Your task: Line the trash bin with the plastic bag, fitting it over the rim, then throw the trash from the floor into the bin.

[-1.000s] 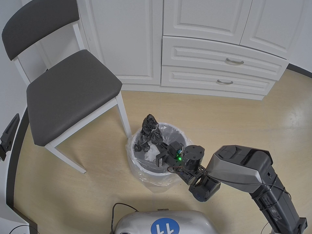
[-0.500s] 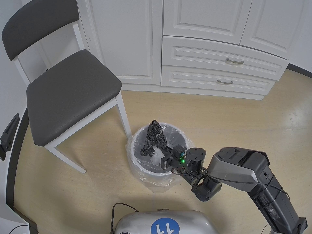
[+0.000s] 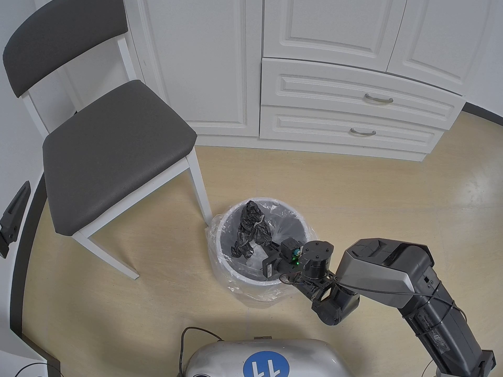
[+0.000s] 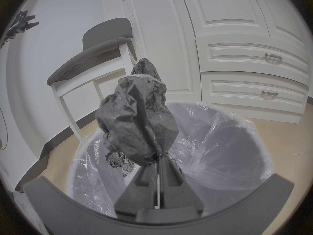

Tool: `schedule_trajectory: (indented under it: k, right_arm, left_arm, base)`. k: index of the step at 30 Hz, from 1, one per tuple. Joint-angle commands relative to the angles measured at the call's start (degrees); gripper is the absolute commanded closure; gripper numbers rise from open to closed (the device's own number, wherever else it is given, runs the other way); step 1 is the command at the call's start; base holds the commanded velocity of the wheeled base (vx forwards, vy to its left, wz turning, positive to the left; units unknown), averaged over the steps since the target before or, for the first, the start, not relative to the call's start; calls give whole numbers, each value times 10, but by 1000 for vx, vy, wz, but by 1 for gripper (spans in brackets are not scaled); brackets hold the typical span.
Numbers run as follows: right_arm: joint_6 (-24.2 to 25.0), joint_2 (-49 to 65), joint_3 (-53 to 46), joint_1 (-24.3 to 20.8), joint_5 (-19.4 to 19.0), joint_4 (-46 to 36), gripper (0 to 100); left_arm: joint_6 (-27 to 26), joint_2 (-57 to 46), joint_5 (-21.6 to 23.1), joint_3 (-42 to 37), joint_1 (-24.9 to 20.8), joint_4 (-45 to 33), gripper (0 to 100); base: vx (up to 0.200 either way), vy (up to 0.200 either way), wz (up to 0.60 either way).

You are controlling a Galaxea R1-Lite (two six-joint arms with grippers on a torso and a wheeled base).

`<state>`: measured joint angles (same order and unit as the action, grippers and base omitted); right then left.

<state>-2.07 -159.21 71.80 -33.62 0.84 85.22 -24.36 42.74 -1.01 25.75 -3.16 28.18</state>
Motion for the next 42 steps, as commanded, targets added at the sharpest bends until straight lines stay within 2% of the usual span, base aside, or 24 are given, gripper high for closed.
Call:
schedule_trajectory:
  k: [1, 19, 32, 42]
  right_arm:
    - [0, 2, -1, 0, 0, 2, 100]
    - [25, -53, 104, -12, 10, 23, 100]
    - [17, -51, 111, 5, 11, 15, 100]
    - [14, -66, 121, -2, 16, 15, 100]
  left_arm:
    - [0, 0, 0, 0, 0, 0, 0]
    - [0, 0, 0, -2, 0, 0, 0]
    - [0, -1, 0, -3, -1, 0, 0]
    - [-1, 0, 0, -3, -1, -1, 0]
  base:
    - [0, 0, 0]
    - [0, 0, 0]
    - [0, 0, 0]
    - [0, 0, 0]
